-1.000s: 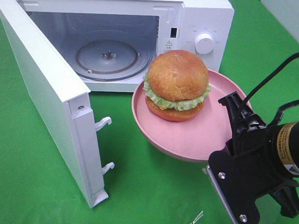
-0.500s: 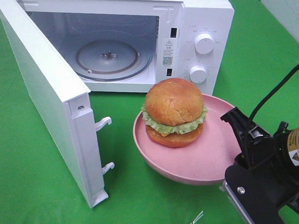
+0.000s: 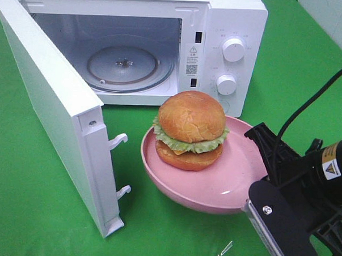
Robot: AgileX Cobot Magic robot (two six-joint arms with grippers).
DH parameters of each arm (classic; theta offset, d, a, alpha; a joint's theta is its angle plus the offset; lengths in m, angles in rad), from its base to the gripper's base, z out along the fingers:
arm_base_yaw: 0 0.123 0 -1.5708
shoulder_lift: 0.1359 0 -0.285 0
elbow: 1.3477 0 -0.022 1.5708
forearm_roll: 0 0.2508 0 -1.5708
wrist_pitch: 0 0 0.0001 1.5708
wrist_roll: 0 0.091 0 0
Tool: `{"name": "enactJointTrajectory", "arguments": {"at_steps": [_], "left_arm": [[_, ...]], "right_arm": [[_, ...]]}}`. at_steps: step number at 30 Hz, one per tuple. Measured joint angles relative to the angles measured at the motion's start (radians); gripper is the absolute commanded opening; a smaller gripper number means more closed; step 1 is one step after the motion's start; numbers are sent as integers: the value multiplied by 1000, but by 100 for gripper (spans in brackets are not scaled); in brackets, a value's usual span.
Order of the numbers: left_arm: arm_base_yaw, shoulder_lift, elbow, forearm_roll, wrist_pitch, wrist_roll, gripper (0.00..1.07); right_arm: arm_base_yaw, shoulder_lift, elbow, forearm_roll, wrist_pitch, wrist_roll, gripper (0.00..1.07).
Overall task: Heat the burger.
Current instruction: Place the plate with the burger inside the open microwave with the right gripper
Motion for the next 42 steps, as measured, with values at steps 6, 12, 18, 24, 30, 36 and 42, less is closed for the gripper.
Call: {"name": "enactJointTrajectory", "arguments": {"at_steps": [6, 12, 18, 24, 30, 36, 42], "left_arm": [[0, 0, 0, 0, 0, 0, 100], [0, 0, 0, 0, 0, 0, 100], [0, 0, 0, 0, 0, 0, 100], [0, 0, 0, 0, 0, 0, 100], [0, 0, 0, 0, 0, 0, 100], [0, 0, 0, 0, 0, 0, 100], [0, 0, 0, 0, 0, 0, 100]], "right_arm": [[0, 34, -31, -99, 0, 12, 0], [0, 36, -50, -169, 10, 63, 0], [0, 53, -127, -210, 17, 95, 0], [0, 115, -195, -212, 27, 95, 0], [0, 198, -289, -212, 35, 95, 0], [0, 243, -337, -212, 25, 95, 0], [2, 285, -364, -212, 19, 95, 0]]}}
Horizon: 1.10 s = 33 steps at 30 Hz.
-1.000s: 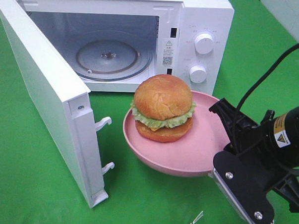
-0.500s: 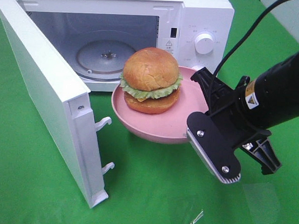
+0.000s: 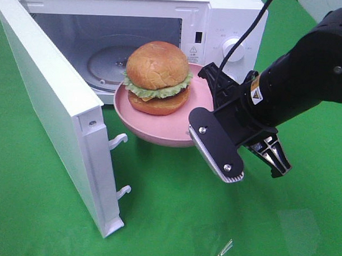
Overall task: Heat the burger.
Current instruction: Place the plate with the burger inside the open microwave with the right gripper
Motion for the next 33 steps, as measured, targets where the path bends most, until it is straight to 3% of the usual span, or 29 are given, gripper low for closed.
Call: {"name": "enactJointTrajectory", "arguments": {"at_steps": [23, 33], "left_arm": [[0, 0, 0, 0, 0, 0, 100], [0, 0, 0, 0, 0, 0, 100]], "right_arm": [[35, 198, -191, 0, -37, 97, 0], [44, 290, -316, 2, 37, 118, 0]]}}
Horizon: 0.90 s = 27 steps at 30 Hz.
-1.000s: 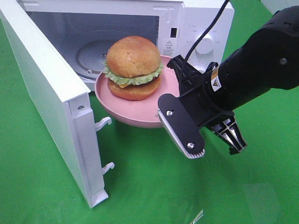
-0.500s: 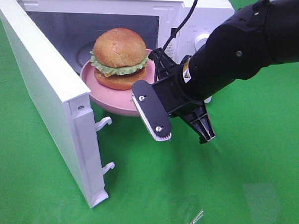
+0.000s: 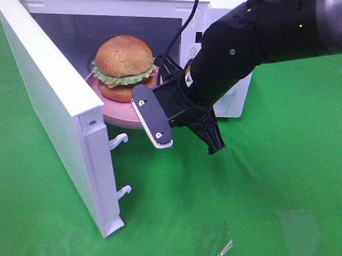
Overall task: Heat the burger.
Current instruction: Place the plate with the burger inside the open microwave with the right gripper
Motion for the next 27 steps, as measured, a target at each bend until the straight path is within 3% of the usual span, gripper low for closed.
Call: {"name": "enactJointTrajectory", "arguments": {"at_steps": [14, 16, 27], "left_arm": [[0, 0, 0, 0, 0, 0, 100], [0, 0, 0, 0, 0, 0, 100], [0, 0, 0, 0, 0, 0, 100]], "right_arm": [[3, 92, -144, -18, 48, 72, 0], [8, 129, -211, -39, 81, 123, 0], [12, 236, -370, -71, 132, 230, 0]]}}
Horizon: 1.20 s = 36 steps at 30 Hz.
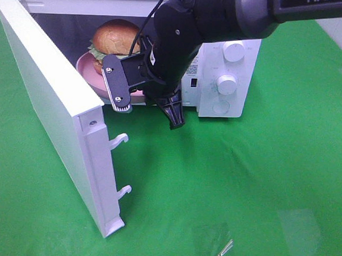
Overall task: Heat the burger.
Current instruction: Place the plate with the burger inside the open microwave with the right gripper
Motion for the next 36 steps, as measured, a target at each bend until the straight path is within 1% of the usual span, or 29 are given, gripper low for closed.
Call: {"name": "enactJointTrajectory", "arguments": {"at_steps": [3, 4, 5, 7, 8, 11, 14, 15, 18, 19, 21, 22, 28, 36], "left_arm": [[0, 0, 0, 0, 0, 0, 100], [0, 0, 0, 0, 0, 0, 100], [0, 0, 0, 0, 0, 0, 100], [0, 0, 0, 0, 0, 0, 100], [0, 0, 0, 0, 0, 0, 100], [0, 0, 0, 0, 0, 0, 100], [0, 0, 0, 0, 0, 0, 100], [0, 0, 0, 0, 0, 0, 100], [0, 0, 0, 0, 0, 0, 100], [0, 0, 0, 0, 0, 0, 100], [0, 0, 0, 0, 0, 0, 100], [0, 0, 0, 0, 0, 0, 100], [0, 0, 0, 0, 0, 0, 100], [0, 0, 0, 0, 0, 0, 100]], "right_arm": [[0, 10, -12, -2, 3, 11, 0], [0, 34, -48, -4, 24, 25, 0], [0, 34, -48, -4, 24, 25, 0], [-2, 77, -115, -7, 56, 71, 0], [-2, 77, -115, -7, 56, 71, 0], [-2, 123, -177, -10, 76, 106, 0], [-5, 139, -200, -10, 83, 115, 0], [-7, 162, -231, -10, 95, 116, 0], [-10, 179, -255, -10, 102, 117, 0], [-12, 198, -282, -12, 110, 120, 0], [-12, 205, -290, -15, 113, 121, 0], [-12, 225, -324, -23, 134, 121, 0], [-12, 260, -374, -32, 152, 123, 1], [-9, 279, -395, -41, 151, 123, 1]]}}
